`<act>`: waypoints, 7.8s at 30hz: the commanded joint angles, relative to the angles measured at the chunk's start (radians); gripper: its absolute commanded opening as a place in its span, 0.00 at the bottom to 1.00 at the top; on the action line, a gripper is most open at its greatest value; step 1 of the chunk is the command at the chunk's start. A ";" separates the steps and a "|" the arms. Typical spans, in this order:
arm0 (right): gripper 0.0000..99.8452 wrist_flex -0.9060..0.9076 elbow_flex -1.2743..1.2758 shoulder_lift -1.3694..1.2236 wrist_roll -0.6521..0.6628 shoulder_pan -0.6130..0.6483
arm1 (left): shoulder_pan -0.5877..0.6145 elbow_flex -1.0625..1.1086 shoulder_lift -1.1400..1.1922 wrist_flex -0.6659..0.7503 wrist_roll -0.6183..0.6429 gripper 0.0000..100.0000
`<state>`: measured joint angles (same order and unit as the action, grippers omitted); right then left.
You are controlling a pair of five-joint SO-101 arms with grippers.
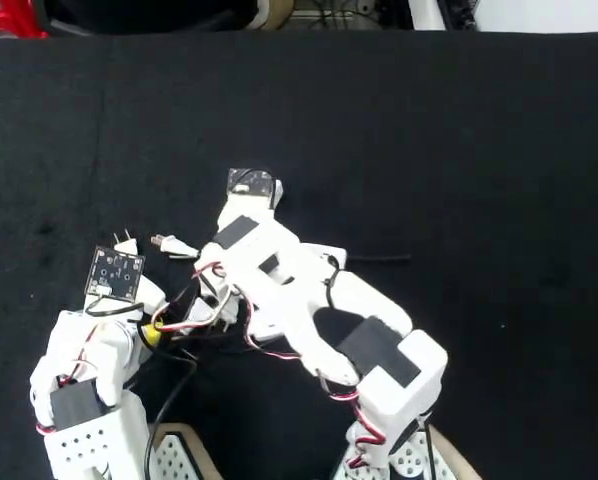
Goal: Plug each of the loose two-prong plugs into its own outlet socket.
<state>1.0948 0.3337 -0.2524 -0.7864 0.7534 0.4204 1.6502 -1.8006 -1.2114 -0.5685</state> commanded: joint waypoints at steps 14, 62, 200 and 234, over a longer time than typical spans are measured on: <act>0.01 0.040 -0.025 0.183 0.095 -0.155 | 0.005 -0.004 0.000 0.015 -0.009 0.35; 0.03 0.098 -0.084 -0.059 -0.017 0.057 | 0.005 -0.004 0.000 0.015 -0.009 0.35; 0.01 -0.341 0.883 1.587 0.486 0.140 | -0.447 -0.133 -0.021 0.390 0.391 0.33; 0.01 -0.089 0.638 0.768 0.488 -0.226 | -0.240 0.030 -0.021 -0.040 -0.121 0.33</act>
<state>1.0134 0.9551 0.5363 -0.3076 0.5570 0.1657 1.6732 -1.8236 -1.2513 -0.6774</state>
